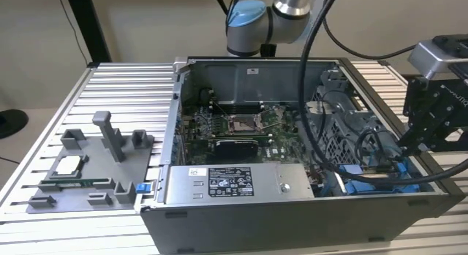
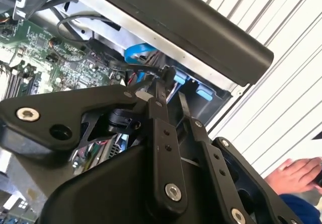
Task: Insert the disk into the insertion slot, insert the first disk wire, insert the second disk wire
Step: 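Insert the first disk wire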
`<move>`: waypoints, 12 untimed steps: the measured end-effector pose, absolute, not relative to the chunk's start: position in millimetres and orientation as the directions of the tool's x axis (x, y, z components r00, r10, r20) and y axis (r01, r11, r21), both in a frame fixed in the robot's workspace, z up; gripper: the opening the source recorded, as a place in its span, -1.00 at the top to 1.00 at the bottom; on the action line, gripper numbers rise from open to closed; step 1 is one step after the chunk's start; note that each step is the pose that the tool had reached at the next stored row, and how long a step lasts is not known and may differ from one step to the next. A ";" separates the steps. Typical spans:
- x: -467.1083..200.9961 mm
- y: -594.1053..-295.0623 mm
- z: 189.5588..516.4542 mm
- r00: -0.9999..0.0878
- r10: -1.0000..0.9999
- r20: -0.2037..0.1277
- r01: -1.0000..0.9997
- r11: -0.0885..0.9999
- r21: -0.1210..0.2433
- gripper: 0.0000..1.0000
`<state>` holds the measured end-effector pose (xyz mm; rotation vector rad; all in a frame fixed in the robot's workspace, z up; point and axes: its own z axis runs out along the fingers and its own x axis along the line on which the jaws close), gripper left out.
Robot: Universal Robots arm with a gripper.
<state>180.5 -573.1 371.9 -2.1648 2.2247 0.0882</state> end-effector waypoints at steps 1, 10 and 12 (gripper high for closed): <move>183.6 -573.1 371.8 -0.028 -0.997 -0.065 -0.999 0.027 0.022 -1.00; 195.5 -573.1 371.7 -0.030 -0.997 -0.064 -0.998 0.026 0.057 1.00; 196.1 -573.1 371.6 -0.030 -0.997 -0.064 -0.998 0.026 0.058 1.00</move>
